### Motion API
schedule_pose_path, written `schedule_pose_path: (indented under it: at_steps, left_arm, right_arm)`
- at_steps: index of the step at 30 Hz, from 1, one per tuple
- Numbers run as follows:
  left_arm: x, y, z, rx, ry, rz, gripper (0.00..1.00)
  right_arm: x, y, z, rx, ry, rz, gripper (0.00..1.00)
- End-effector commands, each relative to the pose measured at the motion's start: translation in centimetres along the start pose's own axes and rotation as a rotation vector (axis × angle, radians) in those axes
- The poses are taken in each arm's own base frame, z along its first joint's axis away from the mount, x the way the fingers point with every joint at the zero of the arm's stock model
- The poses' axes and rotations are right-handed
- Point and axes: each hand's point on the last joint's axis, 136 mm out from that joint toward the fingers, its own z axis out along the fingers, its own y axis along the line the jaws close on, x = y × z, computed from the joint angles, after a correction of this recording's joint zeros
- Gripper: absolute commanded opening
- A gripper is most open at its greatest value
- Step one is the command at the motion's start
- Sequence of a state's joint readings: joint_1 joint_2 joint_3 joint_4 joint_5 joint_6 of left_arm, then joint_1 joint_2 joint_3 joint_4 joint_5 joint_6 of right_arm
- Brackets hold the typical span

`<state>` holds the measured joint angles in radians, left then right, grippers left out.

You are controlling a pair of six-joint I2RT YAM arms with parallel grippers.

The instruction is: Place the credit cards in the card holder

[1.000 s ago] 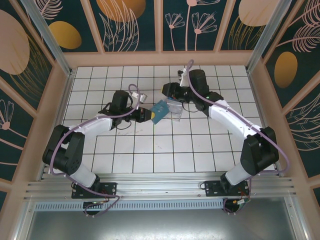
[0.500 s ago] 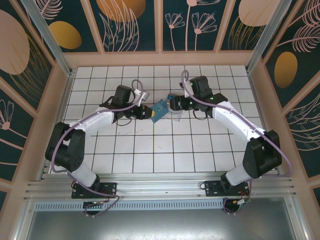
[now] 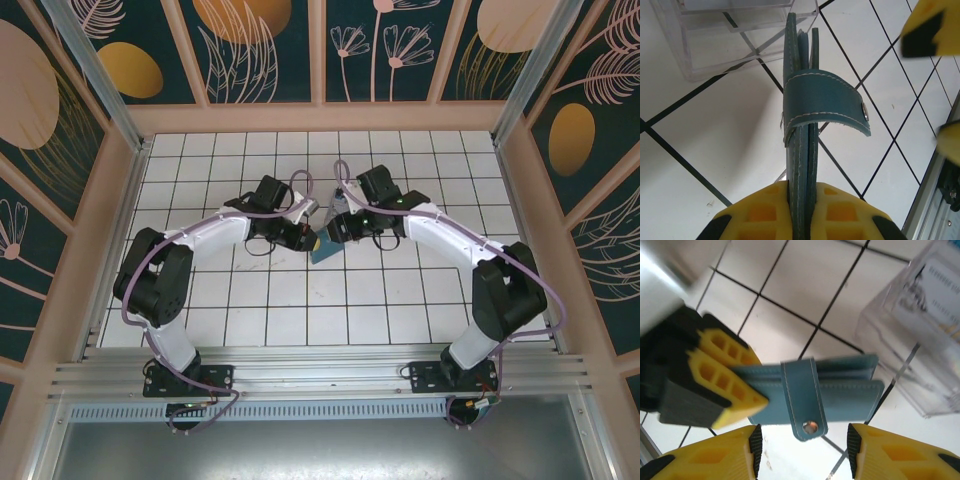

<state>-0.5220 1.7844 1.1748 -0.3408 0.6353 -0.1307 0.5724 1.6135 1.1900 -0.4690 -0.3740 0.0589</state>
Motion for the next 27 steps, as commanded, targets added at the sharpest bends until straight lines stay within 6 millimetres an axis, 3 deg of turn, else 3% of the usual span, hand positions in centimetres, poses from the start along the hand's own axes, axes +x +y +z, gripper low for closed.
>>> schedule_pose_path:
  at_steps: [1, 8, 11, 16, 20, 27]
  left_arm:
    - [-0.7, -0.8, -0.6, 0.025, -0.002, 0.037, 0.08]
    - [-0.4, -0.5, -0.3, 0.014, 0.027, 0.043, 0.09]
    - [-0.6, -0.8, -0.6, 0.019, 0.014, 0.051, 0.09]
    - [-0.4, -0.7, -0.6, 0.017, 0.016, 0.050, 0.09]
    - [-0.4, -0.9, -0.6, 0.030, 0.015, 0.049, 0.09]
    - [-1.1, -1.4, -0.9, 0.038, 0.002, 0.066, 0.07]
  right_arm:
    - [0.9, 1.4, 1.0, -0.027, 0.023, -0.023, 0.51]
    - [0.3, 1.1, 2.3, -0.005, 0.019, -0.030, 0.52]
    - [0.5, 0.1, 2.8, 0.041, 0.033, -0.028, 0.51]
    - [0.3, -1.2, 2.2, 0.081, 0.004, -0.004, 0.51]
    - [-0.8, -1.0, 1.3, 0.073, -0.052, 0.008, 0.50]
    - [-1.4, 0.1, 1.6, 0.015, -0.059, 0.001, 0.40]
